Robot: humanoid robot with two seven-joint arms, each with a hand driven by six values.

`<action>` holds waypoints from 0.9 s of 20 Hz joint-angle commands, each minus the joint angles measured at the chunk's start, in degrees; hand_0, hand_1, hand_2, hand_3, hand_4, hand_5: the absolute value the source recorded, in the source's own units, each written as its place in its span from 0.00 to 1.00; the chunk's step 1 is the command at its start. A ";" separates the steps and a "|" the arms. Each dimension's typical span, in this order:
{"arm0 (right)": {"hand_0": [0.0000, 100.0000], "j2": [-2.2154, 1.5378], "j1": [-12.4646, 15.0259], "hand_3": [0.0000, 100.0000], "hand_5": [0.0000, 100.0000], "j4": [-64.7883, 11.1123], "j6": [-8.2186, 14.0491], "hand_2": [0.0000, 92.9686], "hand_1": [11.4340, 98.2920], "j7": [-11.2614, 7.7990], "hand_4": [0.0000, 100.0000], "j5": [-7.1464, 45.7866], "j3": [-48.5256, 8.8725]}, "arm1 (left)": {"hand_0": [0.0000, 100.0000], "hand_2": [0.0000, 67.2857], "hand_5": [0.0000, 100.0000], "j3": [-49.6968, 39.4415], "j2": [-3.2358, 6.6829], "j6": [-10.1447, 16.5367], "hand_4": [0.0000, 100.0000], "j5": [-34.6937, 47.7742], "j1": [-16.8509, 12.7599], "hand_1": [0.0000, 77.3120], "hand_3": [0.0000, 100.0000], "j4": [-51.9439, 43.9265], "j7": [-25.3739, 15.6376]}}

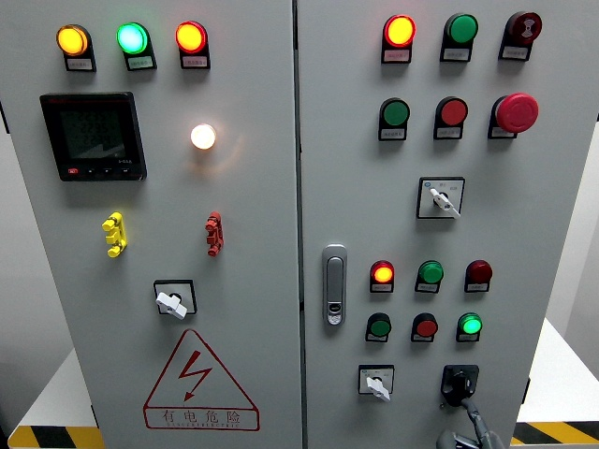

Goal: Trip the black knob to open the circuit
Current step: 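Release the black knob and lower the right hand away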

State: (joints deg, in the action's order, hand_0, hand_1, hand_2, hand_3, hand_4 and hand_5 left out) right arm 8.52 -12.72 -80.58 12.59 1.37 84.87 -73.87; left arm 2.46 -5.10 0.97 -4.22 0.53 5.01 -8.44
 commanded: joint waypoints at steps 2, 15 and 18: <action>0.94 0.00 0.06 0.94 1.00 0.07 0.06 0.11 0.62 0.03 0.94 -0.85 0.04 | 0.00 0.19 0.02 0.00 0.00 0.00 0.07 0.00 0.00 0.05 0.21 0.00 0.00; 0.94 -0.08 0.59 0.94 1.00 0.34 0.06 0.11 0.61 0.03 0.94 -0.85 -1.19 | 0.00 0.19 0.02 0.09 0.00 0.00 0.07 0.00 0.00 0.05 0.21 0.00 0.00; 0.94 -0.17 0.85 0.94 1.00 0.25 0.06 0.11 0.61 0.03 0.93 -0.85 -1.98 | 0.00 0.19 0.02 0.09 0.00 0.00 0.07 0.00 0.00 0.05 0.21 0.00 0.00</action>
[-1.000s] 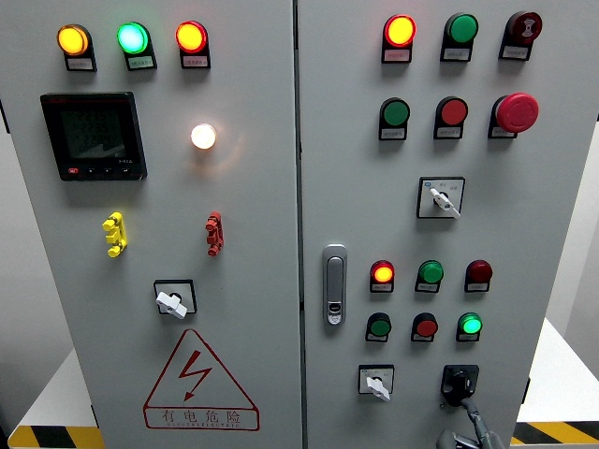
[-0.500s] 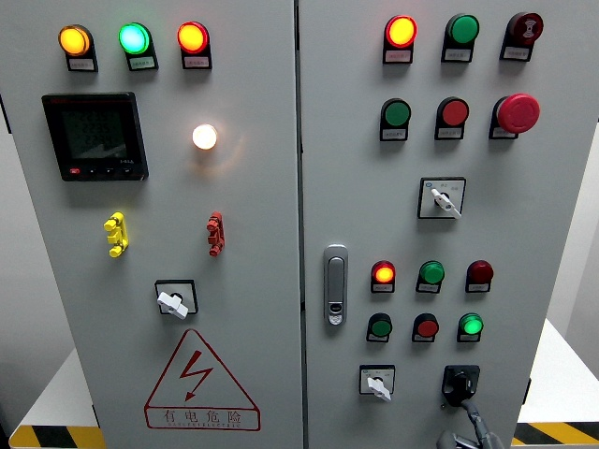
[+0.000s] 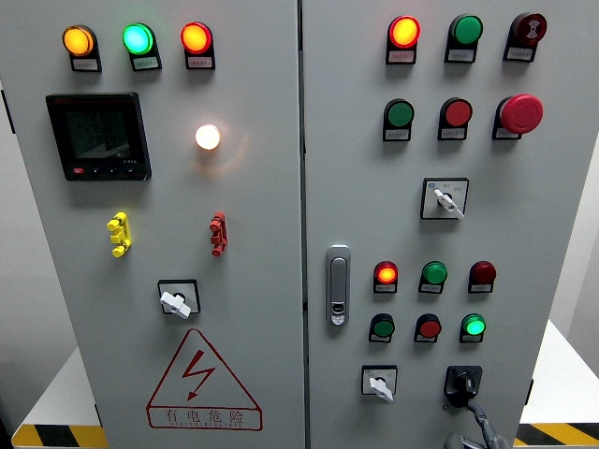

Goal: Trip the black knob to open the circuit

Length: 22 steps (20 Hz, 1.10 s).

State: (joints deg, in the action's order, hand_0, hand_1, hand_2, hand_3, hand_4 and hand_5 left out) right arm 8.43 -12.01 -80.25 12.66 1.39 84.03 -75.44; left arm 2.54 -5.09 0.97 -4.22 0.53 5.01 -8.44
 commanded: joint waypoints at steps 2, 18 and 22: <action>0.94 -0.25 0.14 0.94 1.00 -0.08 -0.18 0.11 0.61 0.01 0.93 0.00 -1.20 | 0.00 0.19 0.02 0.01 0.00 0.00 0.07 -0.08 0.00 0.05 0.21 0.00 0.00; 0.88 -2.54 4.36 0.82 1.00 -3.24 0.09 0.13 0.56 -0.07 0.81 -0.18 -3.75 | 0.00 0.19 0.02 0.01 0.00 0.00 0.07 0.00 0.00 0.05 0.21 0.00 0.00; 0.88 -3.24 4.98 0.64 0.86 -3.68 0.09 0.16 0.55 -0.34 0.61 -0.18 -4.97 | 0.00 0.19 0.02 0.01 0.00 0.00 0.07 0.00 0.00 0.05 0.21 0.00 0.00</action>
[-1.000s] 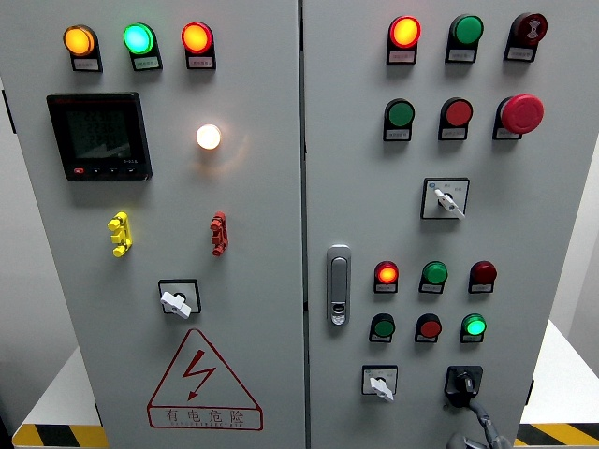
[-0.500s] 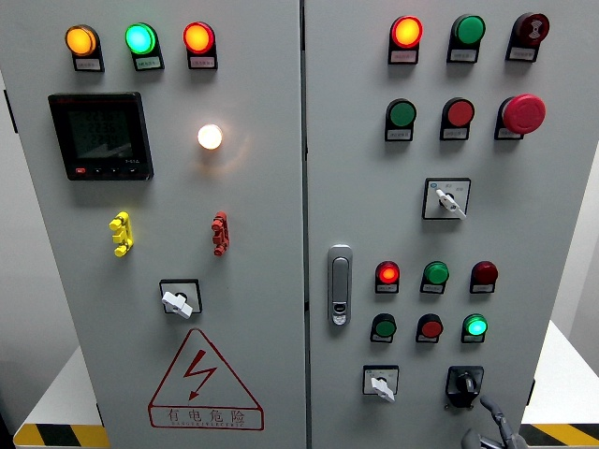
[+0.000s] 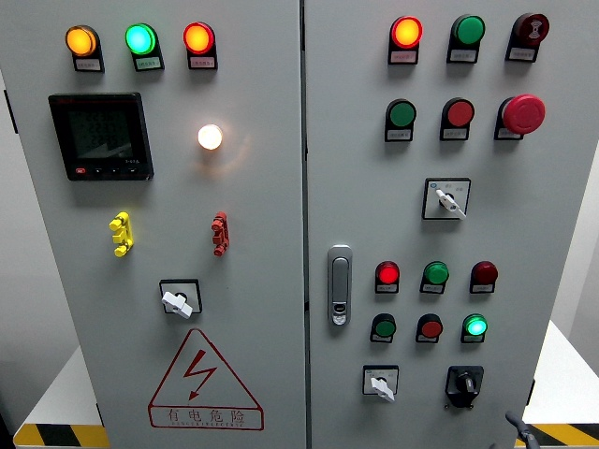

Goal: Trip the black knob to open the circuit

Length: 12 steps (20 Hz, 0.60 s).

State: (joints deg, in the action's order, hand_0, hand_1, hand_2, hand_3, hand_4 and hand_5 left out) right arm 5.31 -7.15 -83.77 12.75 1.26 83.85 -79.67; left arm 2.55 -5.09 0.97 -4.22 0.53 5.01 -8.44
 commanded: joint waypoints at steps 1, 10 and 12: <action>0.88 -0.13 0.21 0.61 0.83 -0.16 0.00 0.16 0.55 -0.29 0.57 0.00 -1.01 | 0.00 0.19 0.02 -0.09 -0.01 0.00 0.07 0.00 0.00 0.05 0.21 0.00 0.00; 0.89 -0.57 0.30 0.47 0.65 -0.34 -0.27 0.09 0.55 -0.56 0.41 0.09 -1.54 | 0.00 0.19 0.02 -0.35 0.08 0.00 0.07 0.00 -1.49 0.05 0.21 0.00 0.00; 0.89 -0.57 0.21 0.46 0.64 -0.25 -0.35 0.09 0.55 -0.56 0.40 0.09 -1.54 | 0.00 0.19 0.02 -0.44 0.26 0.00 0.07 0.00 -3.77 0.05 0.21 0.00 0.00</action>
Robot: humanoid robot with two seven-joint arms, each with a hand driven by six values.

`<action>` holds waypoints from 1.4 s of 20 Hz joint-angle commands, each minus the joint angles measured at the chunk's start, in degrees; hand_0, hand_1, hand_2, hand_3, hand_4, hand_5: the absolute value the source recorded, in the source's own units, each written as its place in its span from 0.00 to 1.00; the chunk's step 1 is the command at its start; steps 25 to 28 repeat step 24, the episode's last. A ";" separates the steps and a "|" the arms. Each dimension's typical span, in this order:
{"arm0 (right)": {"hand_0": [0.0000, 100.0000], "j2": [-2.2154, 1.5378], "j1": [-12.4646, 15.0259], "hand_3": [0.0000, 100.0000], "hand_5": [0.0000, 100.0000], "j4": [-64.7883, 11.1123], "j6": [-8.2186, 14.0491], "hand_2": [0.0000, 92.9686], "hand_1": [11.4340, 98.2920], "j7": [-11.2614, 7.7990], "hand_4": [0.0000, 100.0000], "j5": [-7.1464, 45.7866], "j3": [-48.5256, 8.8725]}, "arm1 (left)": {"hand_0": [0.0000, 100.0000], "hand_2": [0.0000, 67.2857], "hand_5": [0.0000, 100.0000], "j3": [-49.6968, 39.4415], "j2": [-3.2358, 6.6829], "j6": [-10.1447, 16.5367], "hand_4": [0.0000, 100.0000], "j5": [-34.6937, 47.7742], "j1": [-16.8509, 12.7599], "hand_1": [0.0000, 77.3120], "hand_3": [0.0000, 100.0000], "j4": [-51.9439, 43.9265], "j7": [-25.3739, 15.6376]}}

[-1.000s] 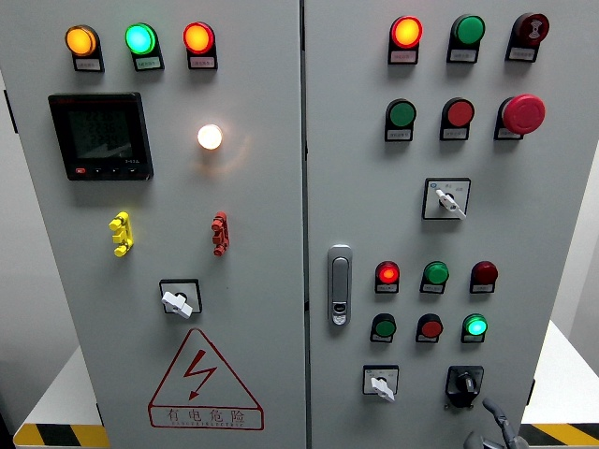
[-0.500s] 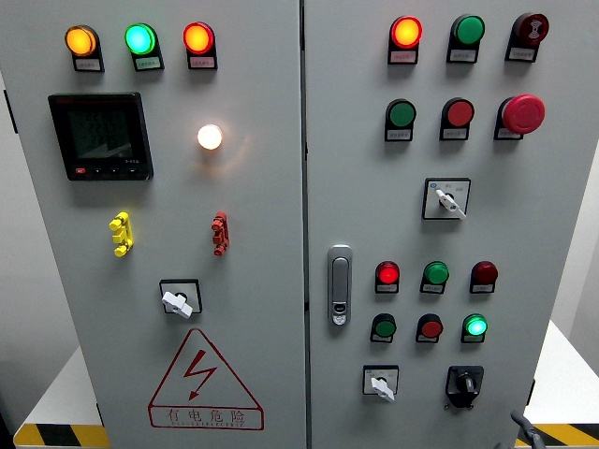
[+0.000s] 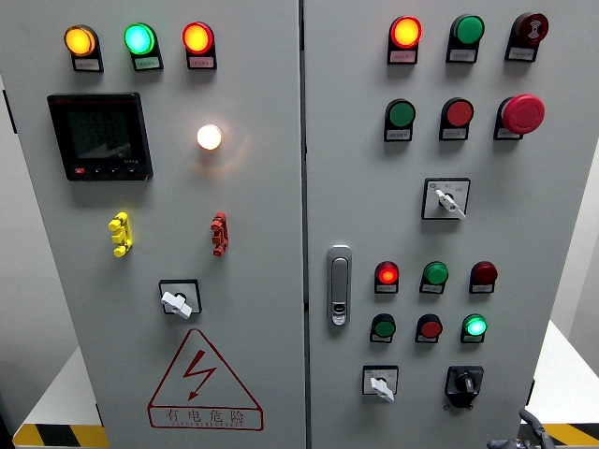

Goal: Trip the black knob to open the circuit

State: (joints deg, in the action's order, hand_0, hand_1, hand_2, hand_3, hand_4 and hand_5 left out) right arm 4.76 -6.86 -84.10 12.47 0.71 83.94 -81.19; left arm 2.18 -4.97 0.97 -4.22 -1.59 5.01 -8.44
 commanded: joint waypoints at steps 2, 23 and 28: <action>0.90 -0.01 -0.09 0.45 0.60 0.07 -0.16 0.09 0.55 0.00 0.39 0.09 0.07 | 0.00 0.19 0.02 -0.08 0.13 0.00 0.07 0.00 -2.89 0.05 0.21 0.00 0.00; 0.91 -0.36 -0.09 0.40 0.50 0.78 -0.25 0.10 0.53 -0.09 0.34 0.09 0.07 | 0.00 0.19 0.02 0.19 0.13 0.00 0.07 0.00 -1.05 0.05 0.21 0.00 0.00; 0.91 -0.36 -0.09 0.40 0.49 0.78 -0.25 0.10 0.53 -0.09 0.34 0.09 0.07 | 0.00 0.19 0.02 0.10 0.05 0.00 0.07 0.00 -1.05 0.05 0.21 0.00 0.00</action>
